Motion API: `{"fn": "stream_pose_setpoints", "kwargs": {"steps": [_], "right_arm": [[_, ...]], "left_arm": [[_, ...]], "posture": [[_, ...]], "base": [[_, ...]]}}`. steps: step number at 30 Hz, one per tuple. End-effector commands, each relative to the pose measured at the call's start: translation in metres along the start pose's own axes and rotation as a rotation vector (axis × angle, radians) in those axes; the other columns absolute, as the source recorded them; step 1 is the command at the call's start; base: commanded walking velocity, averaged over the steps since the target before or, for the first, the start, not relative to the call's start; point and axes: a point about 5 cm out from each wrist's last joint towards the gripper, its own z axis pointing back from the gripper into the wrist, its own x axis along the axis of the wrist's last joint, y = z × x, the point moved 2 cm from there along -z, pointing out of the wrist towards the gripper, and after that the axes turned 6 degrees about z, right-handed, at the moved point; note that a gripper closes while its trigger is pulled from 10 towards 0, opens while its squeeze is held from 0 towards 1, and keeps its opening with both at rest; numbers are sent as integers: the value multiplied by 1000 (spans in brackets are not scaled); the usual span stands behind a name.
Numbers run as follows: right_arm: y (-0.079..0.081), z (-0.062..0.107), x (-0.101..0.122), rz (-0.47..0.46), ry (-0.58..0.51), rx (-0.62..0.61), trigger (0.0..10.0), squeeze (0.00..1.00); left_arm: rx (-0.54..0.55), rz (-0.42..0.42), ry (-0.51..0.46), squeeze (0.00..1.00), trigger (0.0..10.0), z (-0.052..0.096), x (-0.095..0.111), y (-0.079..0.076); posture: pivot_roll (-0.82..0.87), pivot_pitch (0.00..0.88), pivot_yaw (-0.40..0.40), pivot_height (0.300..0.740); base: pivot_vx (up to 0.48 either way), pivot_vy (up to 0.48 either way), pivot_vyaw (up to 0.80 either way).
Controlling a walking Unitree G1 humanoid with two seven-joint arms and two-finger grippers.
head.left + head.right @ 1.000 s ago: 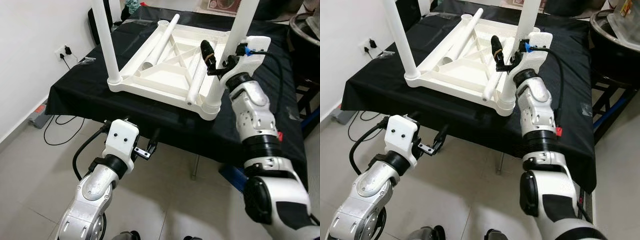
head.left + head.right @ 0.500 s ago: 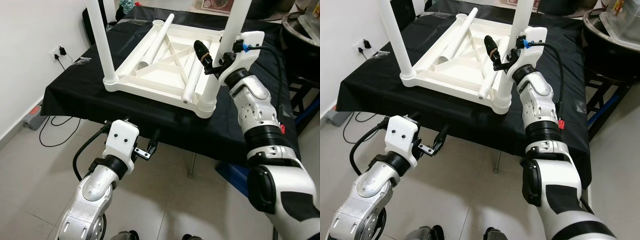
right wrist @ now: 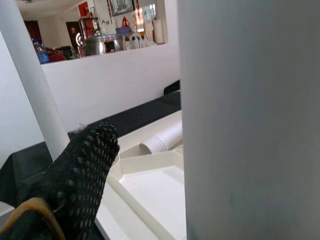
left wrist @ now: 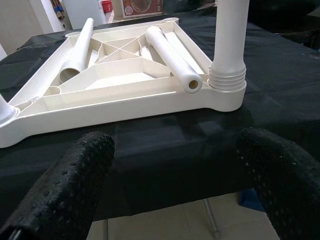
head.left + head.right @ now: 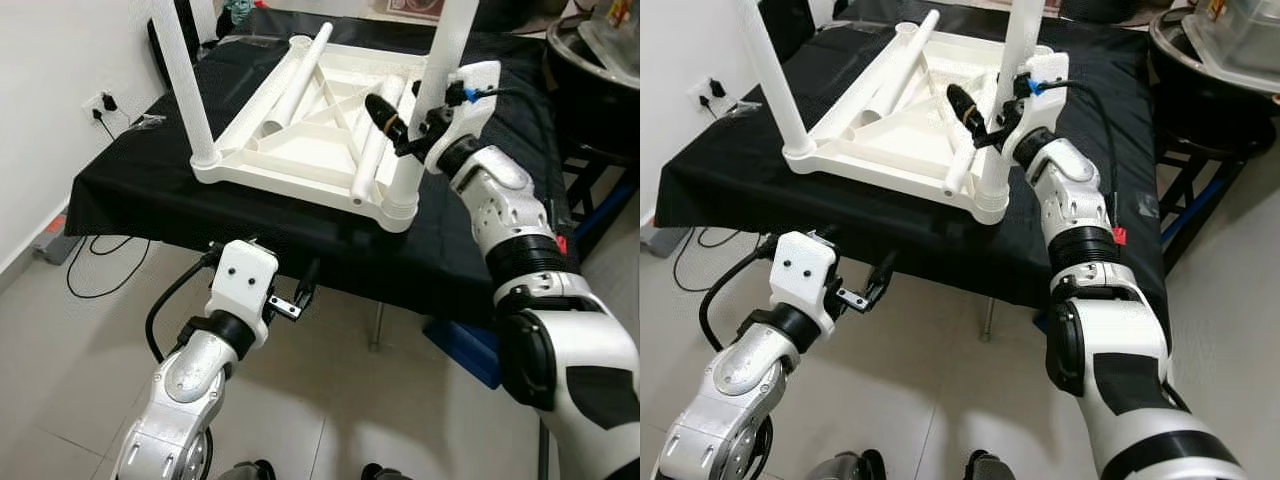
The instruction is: Building children table
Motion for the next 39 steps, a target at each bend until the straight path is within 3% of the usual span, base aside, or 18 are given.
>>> {"fn": "stream_pose_setpoints", "kwargs": {"steps": [1,3,4,5,20,27,29,32,34,38,39], "right_arm": [[7,-8,1,20,20,23,10000,0],[7,-8,1,20,26,16,10000,0],[5,-9,0,23,34,-1,3490,0],[3,-9,0,27,42,-12,0,0],[0,-10,2,51,37,-60,0,0],[-14,-2,-10,104,91,-304,0,0],[-16,3,-12,115,96,-429,0,0],[-16,5,-12,122,93,-477,0,0],[-4,8,-9,148,75,-571,0,0],[2,9,-8,157,69,-604,0,0],[16,10,-7,159,60,-648,0,0]], "left_arm": [[-4,4,-8,0,10000,2,3,-4],[-4,3,-7,0,10000,3,3,-4],[-3,3,-7,0,10000,3,3,-4],[-3,3,-6,0,10000,3,3,-4],[2,2,-8,0,10000,2,3,-3],[-1,-4,-12,0,10000,0,4,-2],[-2,-5,-15,0,10000,-1,4,-2],[-3,-5,-16,0,10000,-1,5,-2],[-5,-6,-17,0,10000,-2,4,-2],[-6,-5,-17,0,10000,-2,4,-3],[-7,-4,-18,0,10000,-2,4,-4]], "posture": [[130,212,-54,740],[130,212,-54,740],[129,213,-54,740],[130,216,-55,740],[128,218,-55,740],[123,213,-52,740],[123,211,-50,740],[122,211,-50,740],[118,207,-50,740],[118,207,-50,740],[117,199,-50,740]], "base": [[0,0,0],[0,0,0],[0,0,0],[0,0,0],[0,0,0],[0,0,0],[0,0,0],[0,0,0],[0,0,0],[0,0,0],[0,0,0]]}}
